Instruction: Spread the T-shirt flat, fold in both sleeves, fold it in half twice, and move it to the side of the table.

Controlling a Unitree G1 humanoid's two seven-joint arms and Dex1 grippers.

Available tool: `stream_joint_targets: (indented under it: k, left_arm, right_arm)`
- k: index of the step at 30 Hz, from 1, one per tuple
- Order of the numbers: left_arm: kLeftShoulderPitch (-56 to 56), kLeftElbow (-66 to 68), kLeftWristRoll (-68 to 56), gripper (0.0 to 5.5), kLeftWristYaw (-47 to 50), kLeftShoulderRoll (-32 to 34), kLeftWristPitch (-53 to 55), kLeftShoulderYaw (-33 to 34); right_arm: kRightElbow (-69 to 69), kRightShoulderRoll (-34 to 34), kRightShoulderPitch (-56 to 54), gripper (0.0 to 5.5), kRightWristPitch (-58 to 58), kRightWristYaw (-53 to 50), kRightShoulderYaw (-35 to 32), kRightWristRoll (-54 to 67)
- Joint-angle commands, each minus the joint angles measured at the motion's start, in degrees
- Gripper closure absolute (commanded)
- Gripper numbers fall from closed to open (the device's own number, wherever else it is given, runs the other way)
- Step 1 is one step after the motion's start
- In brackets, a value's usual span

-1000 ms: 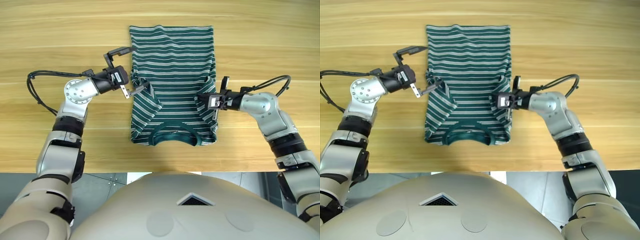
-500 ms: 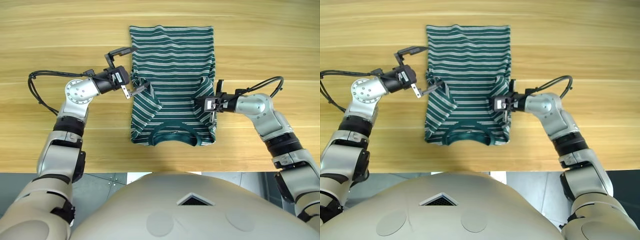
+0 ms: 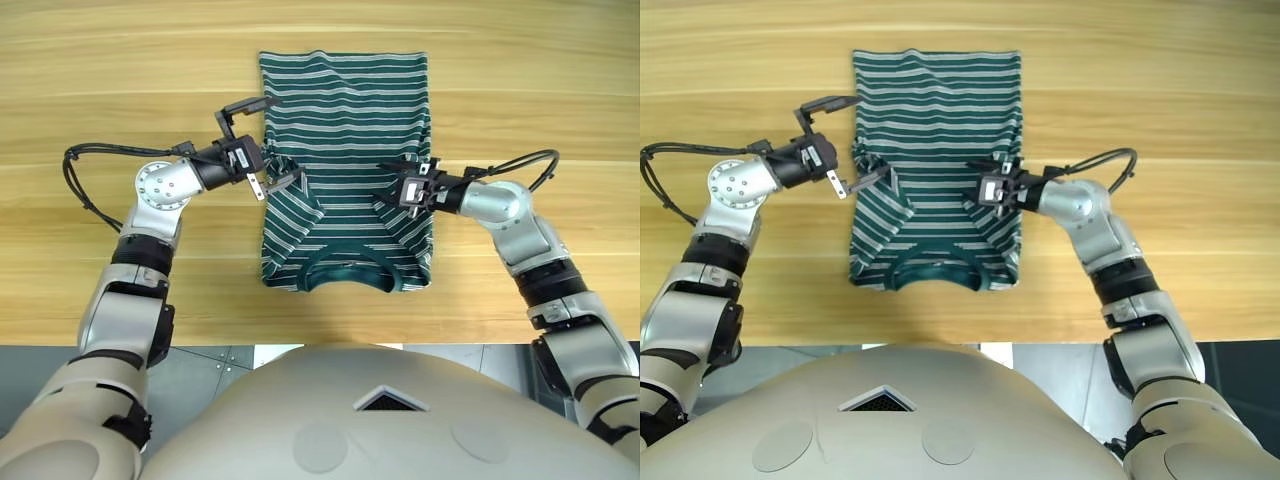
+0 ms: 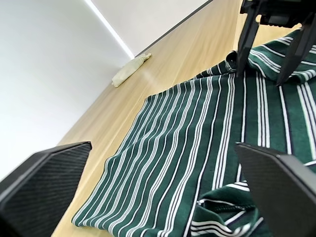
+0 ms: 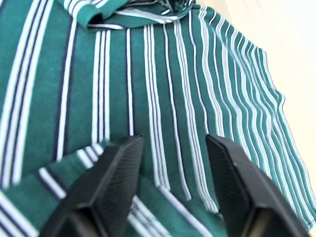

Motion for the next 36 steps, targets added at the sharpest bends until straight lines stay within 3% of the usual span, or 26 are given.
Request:
stream_joint_targets:
  k: [1,6,15,26,30,33,36]
  left_arm:
    - [0.49,-0.77,0.08,0.1,-0.98,0.11,0.85,-0.32]
    - [0.98,-1.8,-0.14,0.1,-1.34,0.36,1.51,-0.11]
    - [0.67,-2.38,-0.49,0.1,-2.1,0.97,2.13,0.41]
    - [0.54,-2.75,-1.31,0.1,-2.85,0.72,2.11,0.58]
    - [2.98,-7.06,-6.82,0.1,-8.22,2.18,2.83,0.94]
    - [7.17,-14.01,-12.33,0.1,-14.44,6.81,4.64,1.48]
    - [10.07,-17.34,-8.9,0.1,-14.19,12.01,3.3,2.65]
  right_arm:
    - [-7.8,-8.72,5.28,2.41,-0.17,4.49,-10.55,10.86]
    - [-12.77,-14.75,19.21,1.56,-1.93,9.09,-16.89,17.63]
    - [-11.22,-10.68,24.94,0.12,-2.18,10.97,-11.81,16.99]
    - [-7.01,-8.62,23.68,0.12,-2.53,12.24,-6.88,14.18]
    - [-13.68,-9.91,25.18,0.12,-2.96,14.62,-11.39,23.15]
    - [-18.48,-11.92,27.18,0.12,-3.06,16.56,-16.91,29.97]
    - [-17.72,-14.56,27.97,0.12,-2.89,15.23,-22.76,29.07]
